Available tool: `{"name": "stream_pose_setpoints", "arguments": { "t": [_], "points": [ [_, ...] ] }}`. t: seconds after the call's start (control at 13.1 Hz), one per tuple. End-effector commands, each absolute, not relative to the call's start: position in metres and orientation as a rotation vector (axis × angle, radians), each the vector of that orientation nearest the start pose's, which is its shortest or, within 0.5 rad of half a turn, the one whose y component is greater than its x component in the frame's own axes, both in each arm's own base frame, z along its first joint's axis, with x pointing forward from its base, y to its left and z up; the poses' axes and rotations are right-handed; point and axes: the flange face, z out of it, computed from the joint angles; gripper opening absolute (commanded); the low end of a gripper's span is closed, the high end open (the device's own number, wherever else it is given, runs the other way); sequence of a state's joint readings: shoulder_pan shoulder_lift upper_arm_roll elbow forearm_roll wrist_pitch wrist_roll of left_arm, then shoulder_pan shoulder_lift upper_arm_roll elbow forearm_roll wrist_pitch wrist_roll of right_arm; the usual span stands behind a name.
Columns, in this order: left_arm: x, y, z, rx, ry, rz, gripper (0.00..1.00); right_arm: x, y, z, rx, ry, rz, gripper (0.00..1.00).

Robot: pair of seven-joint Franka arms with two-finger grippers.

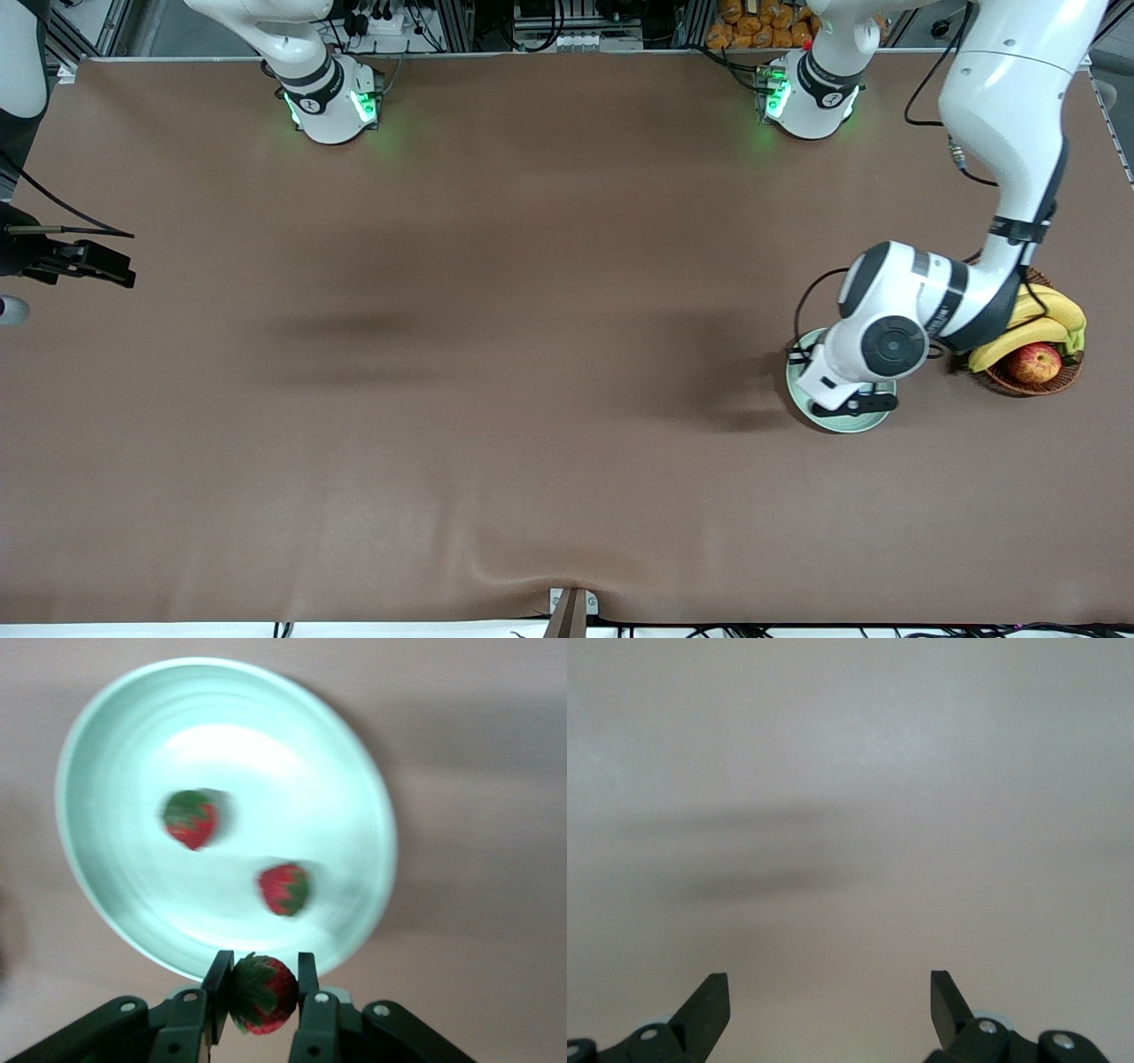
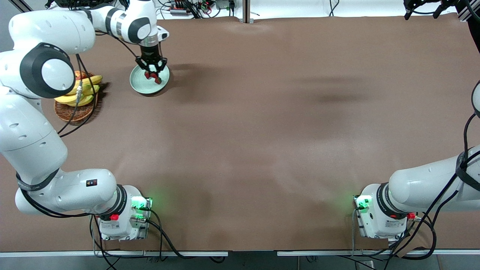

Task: Collect all strawberries into plate
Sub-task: 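Lower the strawberry onto the plate and open the left gripper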

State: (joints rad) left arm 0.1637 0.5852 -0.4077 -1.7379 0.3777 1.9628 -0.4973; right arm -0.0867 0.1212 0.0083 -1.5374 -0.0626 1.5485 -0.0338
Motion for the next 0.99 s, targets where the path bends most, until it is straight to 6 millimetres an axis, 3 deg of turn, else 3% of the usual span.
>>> {"name": "stream_pose_setpoints", "arguments": {
  "t": [0.0, 0.08, 0.15, 0.3, 0.53, 0.76, 0.91],
  "points": [
    [0.619, -0.11, 0.241, -2.905, -0.083, 0.339, 0.43, 0.573, -0.044, 0.582, -3.186, 0.046, 0.242, 1.0],
    [0.619, -0.104, 0.242, -2.904, -0.099, 0.341, 0.81, 0.57, -0.035, 0.593, -3.175, 0.032, 0.267, 1.0],
    [0.619, -0.103, 0.245, -2.904, -0.097, 0.338, 1.0, 0.568, -0.033, 0.596, -3.155, 0.033, 0.274, 1.0],
    [0.62, -0.104, 0.254, -2.906, -0.101, 0.334, 1.0, 0.567, -0.032, 0.597, -3.139, 0.033, 0.276, 1.0],
    [0.619, -0.119, 0.295, -2.922, -0.102, 0.288, 1.0, 0.568, -0.033, 0.597, -3.139, 0.033, 0.274, 1.0],
    [0.624, -0.126, 0.359, -2.985, -0.187, 0.239, 1.0, 0.568, -0.033, 0.596, -3.14, 0.029, 0.276, 1.0],
    [0.621, -0.13, 0.423, -2.995, -0.219, 0.174, 1.0, 0.567, -0.031, 0.594, -3.136, 0.019, 0.298, 1.0]
  ]
}}
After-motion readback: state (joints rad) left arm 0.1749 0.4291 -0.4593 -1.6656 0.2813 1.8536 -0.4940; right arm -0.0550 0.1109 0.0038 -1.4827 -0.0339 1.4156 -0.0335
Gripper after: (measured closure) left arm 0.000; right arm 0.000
